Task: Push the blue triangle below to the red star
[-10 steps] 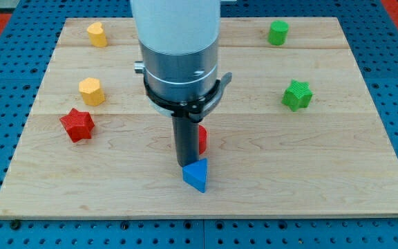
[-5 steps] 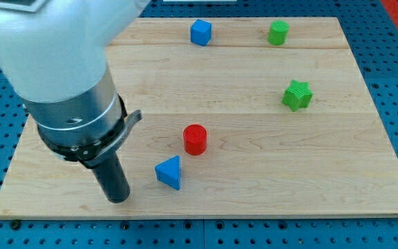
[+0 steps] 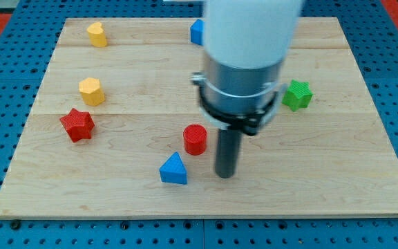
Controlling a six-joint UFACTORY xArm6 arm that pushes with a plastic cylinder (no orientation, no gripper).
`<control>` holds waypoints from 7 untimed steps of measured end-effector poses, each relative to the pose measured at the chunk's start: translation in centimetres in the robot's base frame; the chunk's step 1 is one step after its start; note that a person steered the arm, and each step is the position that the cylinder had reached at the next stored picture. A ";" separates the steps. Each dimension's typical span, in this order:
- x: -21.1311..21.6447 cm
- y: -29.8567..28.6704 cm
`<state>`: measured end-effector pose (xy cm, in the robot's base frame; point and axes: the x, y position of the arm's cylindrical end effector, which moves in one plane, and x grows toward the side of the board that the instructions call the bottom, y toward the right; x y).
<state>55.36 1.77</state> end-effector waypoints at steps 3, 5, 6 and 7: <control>2.0 -13.5; 1.2 -14.7; -0.5 -13.9; -1.7 -13.9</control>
